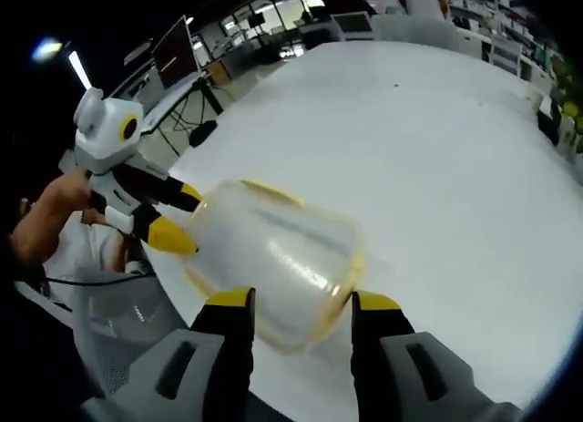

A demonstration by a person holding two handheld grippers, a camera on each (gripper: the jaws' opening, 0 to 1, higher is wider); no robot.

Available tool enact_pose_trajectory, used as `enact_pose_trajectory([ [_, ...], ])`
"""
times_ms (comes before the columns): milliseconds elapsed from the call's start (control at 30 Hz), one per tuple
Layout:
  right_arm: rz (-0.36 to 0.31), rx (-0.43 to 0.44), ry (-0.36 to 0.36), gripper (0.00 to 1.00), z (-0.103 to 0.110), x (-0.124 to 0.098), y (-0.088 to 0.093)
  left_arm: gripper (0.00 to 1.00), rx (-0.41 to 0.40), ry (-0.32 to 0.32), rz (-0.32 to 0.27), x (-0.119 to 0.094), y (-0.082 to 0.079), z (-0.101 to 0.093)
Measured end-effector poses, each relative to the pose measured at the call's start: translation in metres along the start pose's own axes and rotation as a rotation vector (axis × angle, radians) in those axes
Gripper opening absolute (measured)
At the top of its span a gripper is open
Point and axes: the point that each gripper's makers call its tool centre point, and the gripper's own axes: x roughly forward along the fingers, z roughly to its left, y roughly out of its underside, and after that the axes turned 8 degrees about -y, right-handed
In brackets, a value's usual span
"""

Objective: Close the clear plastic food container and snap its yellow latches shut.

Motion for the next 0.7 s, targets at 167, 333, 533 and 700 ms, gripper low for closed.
enact_pose_trajectory([
  [167, 0.009, -0.016, -0.017, 0.39, 0.000, 0.000, 0.000, 0.35, -0.010, -0.004, 0.003, -0.001, 0.000, 0.000],
  [333, 0.029, -0.059, -0.043, 0.40, 0.001, -0.001, 0.001, 0.35, -0.012, -0.012, 0.009, -0.002, 0.001, 0.000],
  [533, 0.048, -0.155, -0.053, 0.41, 0.005, -0.006, 0.003, 0.36, 0.043, -0.021, 0.005, -0.006, 0.001, -0.002],
  [700, 0.041, -0.189, -0.055, 0.40, 0.006, -0.012, -0.003, 0.36, 0.050, -0.017, -0.020, -0.015, -0.004, -0.001],
])
